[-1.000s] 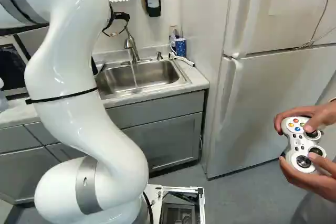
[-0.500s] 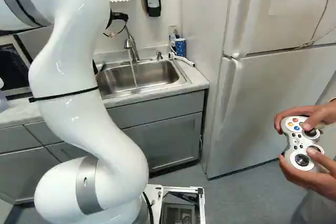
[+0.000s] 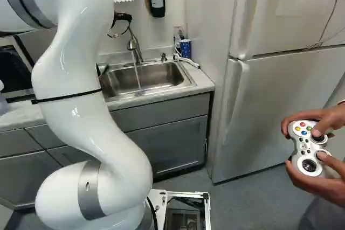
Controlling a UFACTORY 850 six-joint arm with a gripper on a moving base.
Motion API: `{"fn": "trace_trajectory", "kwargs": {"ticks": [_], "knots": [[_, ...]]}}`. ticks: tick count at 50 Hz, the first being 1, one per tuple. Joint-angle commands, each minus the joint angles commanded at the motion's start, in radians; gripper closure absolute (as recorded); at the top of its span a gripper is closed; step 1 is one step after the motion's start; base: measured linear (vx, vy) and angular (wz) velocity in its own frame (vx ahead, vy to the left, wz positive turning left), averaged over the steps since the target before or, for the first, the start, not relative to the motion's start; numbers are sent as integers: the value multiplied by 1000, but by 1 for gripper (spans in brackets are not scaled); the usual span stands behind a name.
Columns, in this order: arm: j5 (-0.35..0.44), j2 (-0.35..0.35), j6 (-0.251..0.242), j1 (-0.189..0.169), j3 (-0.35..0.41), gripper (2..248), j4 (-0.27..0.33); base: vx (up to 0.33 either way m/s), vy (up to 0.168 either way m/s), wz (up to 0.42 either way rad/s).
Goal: Rinse the cup and place it in the tray
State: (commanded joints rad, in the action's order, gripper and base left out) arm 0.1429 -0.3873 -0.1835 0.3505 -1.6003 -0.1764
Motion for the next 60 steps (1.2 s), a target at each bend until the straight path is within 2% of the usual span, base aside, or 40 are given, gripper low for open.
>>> {"fn": "trace_trajectory", "kwargs": {"ticks": [39,60], "knots": [[-1,0,0,0,0,3,0,0,0,0],[-35,0,0,0,0,3,0,0,0,0]]}}
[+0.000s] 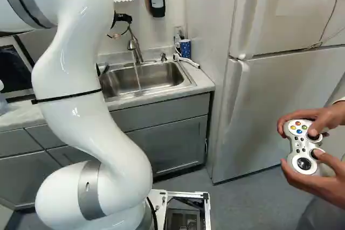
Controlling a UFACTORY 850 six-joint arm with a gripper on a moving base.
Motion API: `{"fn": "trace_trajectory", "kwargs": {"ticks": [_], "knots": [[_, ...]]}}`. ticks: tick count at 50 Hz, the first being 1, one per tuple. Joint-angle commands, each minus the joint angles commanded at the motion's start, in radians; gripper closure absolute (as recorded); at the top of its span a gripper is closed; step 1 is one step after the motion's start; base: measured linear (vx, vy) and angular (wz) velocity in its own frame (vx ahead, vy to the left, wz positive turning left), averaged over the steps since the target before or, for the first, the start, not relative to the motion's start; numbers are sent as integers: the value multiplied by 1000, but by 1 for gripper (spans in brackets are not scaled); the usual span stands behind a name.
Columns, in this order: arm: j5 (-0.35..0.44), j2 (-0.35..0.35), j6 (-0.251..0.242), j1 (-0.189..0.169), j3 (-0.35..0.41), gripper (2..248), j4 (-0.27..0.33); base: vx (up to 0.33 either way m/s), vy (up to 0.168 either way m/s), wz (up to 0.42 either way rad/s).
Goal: Rinse the cup and place it in the tray
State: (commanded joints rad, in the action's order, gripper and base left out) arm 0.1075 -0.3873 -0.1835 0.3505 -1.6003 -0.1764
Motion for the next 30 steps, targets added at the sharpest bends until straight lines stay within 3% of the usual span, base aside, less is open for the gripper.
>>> {"fn": "trace_trajectory", "kwargs": {"ticks": [30], "knots": [[-62,3,0,1,4,3,0,0,0,0]]}}
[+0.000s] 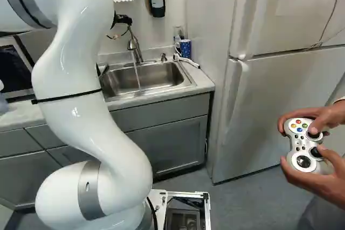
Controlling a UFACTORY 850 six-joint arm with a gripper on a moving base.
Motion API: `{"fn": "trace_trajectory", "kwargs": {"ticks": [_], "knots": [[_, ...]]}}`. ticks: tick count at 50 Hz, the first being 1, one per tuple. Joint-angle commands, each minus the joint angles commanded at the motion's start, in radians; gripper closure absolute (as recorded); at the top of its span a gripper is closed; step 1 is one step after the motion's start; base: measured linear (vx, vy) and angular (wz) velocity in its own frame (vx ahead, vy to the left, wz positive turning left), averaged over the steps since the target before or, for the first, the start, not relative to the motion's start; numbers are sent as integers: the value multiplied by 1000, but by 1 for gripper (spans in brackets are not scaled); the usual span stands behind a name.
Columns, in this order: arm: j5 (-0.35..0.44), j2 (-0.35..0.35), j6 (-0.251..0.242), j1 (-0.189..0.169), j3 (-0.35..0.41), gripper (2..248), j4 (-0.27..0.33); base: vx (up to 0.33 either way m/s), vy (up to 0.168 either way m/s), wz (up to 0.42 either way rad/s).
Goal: Rinse the cup and place it in the tray
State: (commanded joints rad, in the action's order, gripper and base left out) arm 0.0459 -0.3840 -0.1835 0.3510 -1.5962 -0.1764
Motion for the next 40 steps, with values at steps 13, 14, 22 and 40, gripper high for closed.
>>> {"fn": "trace_trajectory", "kwargs": {"ticks": [13,14,22,40], "knots": [[-28,17,0,1,20,3,0,0,0,0],[-30,18,0,1,21,3,0,0,0,0],[-48,28,0,1,33,3,0,0,0,0],[-91,48,0,-1,56,3,0,0,0,0]]}}
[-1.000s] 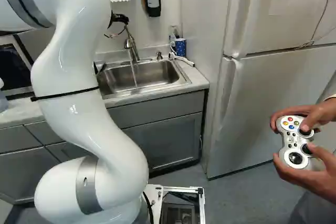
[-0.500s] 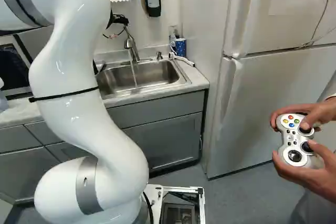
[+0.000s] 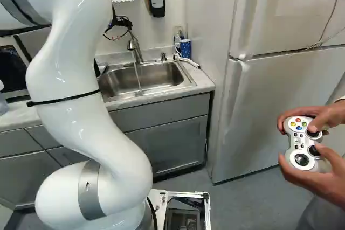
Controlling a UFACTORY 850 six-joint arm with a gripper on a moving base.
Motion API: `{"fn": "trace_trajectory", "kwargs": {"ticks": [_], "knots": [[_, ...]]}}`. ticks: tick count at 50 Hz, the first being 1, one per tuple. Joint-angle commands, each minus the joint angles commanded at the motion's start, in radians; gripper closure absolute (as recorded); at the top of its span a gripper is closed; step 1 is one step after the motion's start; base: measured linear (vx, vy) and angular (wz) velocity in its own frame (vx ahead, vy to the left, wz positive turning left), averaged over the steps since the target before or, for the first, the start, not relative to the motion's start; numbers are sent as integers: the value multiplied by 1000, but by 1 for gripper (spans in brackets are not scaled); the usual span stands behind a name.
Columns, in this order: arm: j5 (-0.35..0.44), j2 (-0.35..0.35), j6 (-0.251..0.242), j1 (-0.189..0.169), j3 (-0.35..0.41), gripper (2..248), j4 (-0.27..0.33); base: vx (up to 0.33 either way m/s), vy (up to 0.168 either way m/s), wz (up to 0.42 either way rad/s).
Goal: Rinse the cup and place it in the tray
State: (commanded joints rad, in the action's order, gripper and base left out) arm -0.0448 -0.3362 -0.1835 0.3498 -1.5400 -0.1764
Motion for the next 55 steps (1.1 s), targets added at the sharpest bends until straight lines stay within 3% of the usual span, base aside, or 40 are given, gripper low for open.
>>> {"fn": "trace_trajectory", "kwargs": {"ticks": [26,41,55], "knots": [[-30,5,0,-1,5,3,0,0,0,0],[77,13,0,6,16,3,0,0,0,0],[81,49,0,35,57,3,0,0,0,0]]}}
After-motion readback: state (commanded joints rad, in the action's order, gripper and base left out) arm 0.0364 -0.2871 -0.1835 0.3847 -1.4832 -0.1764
